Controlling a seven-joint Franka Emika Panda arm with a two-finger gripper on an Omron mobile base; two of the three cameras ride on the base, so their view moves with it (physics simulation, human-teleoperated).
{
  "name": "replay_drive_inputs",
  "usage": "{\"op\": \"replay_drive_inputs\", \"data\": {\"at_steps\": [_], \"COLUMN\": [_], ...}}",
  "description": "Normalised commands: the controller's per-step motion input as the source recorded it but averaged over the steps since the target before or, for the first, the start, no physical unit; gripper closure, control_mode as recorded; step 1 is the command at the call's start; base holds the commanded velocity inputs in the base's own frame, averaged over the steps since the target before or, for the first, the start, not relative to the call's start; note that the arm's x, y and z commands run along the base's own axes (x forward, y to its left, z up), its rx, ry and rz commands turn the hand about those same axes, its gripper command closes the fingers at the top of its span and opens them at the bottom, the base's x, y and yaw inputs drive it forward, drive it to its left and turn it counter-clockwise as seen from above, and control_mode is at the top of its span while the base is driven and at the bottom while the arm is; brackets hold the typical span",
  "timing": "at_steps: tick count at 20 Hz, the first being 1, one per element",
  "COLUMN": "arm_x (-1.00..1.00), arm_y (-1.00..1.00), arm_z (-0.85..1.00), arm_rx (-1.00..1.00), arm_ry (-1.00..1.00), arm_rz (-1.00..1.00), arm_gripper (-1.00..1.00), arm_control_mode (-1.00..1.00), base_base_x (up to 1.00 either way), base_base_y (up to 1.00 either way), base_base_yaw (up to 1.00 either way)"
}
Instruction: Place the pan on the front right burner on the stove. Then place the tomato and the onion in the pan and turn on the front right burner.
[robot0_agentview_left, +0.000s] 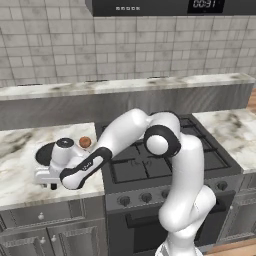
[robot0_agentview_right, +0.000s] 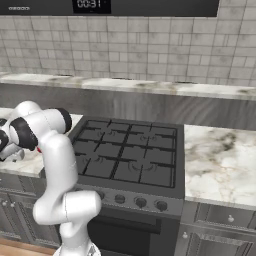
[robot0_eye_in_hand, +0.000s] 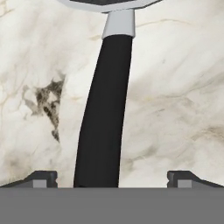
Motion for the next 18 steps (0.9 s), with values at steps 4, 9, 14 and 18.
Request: {"op": "replay_drive_inputs", "data": {"at_steps": [4, 9, 14, 18], "arm_x": [0.00, 0.00, 0.00, 0.00], "arm_y": [0.00, 0.00, 0.00, 0.00], "arm_z": [0.00, 0.00, 0.00, 0.00], "arm_rx": [0.00, 0.00, 0.00, 0.00], "arm_ry": [0.00, 0.00, 0.00, 0.00], "arm_rz": [0.00, 0.00, 0.00, 0.00], "arm_gripper": [-1.00, 1.00, 1.00, 1.00], "arm_control_mode": [-1.00, -1.00, -1.00, -1.00], "base_base_x": [0.00, 0.00, 0.00, 0.00], "base_base_y": [0.00, 0.00, 0.00, 0.00], "base_base_yaw": [0.00, 0.00, 0.00, 0.00]}}
